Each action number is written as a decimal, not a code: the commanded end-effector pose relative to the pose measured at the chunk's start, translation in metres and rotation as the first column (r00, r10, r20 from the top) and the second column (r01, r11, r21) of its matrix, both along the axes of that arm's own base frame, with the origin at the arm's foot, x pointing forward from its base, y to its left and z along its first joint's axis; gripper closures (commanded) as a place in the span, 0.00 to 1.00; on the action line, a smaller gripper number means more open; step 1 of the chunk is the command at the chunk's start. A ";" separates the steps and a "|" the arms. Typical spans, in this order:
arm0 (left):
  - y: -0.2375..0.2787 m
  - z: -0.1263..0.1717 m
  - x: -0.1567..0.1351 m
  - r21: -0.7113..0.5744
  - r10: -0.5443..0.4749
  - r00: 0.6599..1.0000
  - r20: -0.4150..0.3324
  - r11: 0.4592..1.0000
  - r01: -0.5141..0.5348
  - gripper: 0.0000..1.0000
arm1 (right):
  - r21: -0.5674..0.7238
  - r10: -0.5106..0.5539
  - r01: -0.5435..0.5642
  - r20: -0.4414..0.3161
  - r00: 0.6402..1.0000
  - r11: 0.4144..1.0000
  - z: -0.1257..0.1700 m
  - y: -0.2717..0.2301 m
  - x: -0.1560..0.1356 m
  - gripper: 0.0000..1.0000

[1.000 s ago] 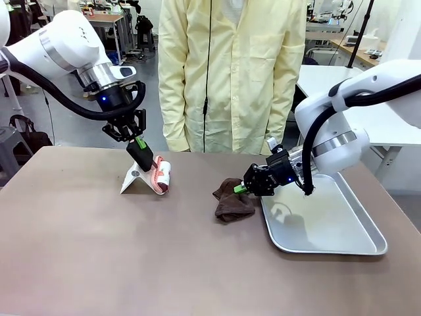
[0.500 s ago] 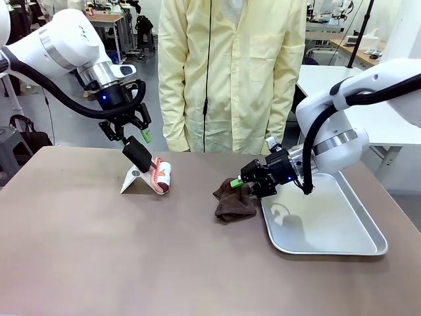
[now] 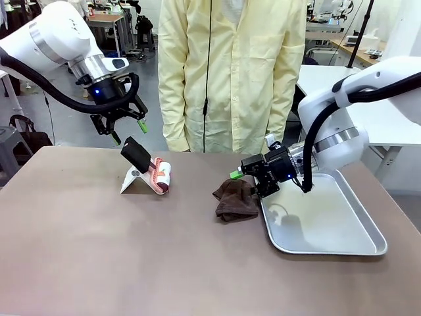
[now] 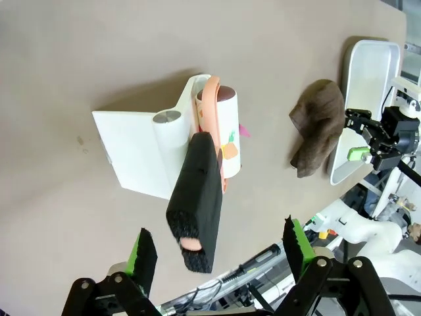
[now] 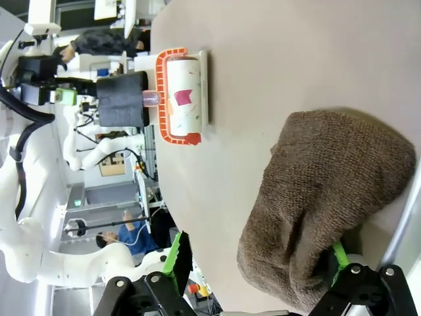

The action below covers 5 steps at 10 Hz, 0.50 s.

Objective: Clean the surface of the table.
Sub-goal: Return the Lint Roller and towel to their original positions.

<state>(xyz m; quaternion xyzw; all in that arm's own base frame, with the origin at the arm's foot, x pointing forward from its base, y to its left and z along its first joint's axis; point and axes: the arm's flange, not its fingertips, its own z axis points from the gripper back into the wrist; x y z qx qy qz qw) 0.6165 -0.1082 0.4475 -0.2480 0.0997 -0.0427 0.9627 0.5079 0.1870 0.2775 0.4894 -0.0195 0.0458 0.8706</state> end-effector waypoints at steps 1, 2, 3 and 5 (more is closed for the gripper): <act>0.012 0.007 -0.027 -0.037 0.025 0.999 0.030 0.999 -0.024 0.00 | -0.044 0.003 -0.002 0.011 1.000 0.999 0.012 -0.010 -0.010 0.00; 0.023 0.014 -0.039 -0.056 0.023 0.999 0.038 0.998 -0.021 0.00 | -0.118 -0.007 0.008 0.003 1.000 0.993 0.030 -0.014 -0.015 0.00; 0.034 0.021 -0.053 -0.088 0.015 0.998 0.061 0.996 -0.009 0.00 | -0.183 0.015 -0.009 0.033 0.999 0.983 0.053 -0.015 -0.020 0.00; 0.062 0.030 -0.089 -0.180 0.012 0.988 0.153 0.984 0.016 0.00 | -0.179 0.105 -0.090 0.078 0.991 0.980 0.087 -0.013 -0.024 0.00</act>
